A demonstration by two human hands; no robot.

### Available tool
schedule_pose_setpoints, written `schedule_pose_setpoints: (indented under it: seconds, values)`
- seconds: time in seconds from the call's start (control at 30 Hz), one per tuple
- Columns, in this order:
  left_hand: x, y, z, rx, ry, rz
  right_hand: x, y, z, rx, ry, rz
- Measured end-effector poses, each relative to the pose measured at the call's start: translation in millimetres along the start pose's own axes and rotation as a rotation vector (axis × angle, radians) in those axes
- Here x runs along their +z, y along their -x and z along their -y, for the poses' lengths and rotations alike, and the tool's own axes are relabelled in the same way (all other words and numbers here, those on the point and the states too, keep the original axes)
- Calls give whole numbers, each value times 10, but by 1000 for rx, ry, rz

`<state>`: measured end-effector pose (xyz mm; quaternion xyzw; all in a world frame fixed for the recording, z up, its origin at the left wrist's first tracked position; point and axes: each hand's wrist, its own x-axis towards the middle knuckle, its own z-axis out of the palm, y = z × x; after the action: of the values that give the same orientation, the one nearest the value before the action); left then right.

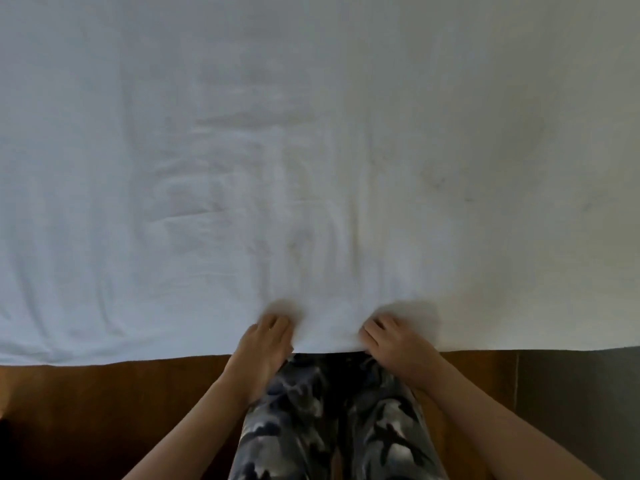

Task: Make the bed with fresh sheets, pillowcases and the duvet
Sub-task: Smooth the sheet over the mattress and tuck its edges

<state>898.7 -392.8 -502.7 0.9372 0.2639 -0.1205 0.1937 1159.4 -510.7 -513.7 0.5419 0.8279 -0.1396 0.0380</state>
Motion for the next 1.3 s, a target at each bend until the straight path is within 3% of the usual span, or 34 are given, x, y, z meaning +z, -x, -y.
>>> schedule_pose_setpoints:
  seconds: [0.2, 0.43, 0.83, 1.07, 1.2, 1.3]
  values:
    - [48, 34, 127, 177, 70, 31, -43, -84, -15, -7, -70, 82]
    - [-132, 13, 97, 237, 108, 116, -224, -205, 12, -19, -182, 267]
    - [-22, 77, 48, 245, 150, 163, -260, -148, 49, -25, -233, 342]
    - [14, -50, -120, 83, 35, 265, -40, -56, 41, -42, -189, 220]
    - [-39, -97, -386, -20, 66, 132, -103, 283, -146, -5, -226, 56]
    - [-29, -278, -842, -44, 96, 30, -82, 874, -629, 92, -106, -34]
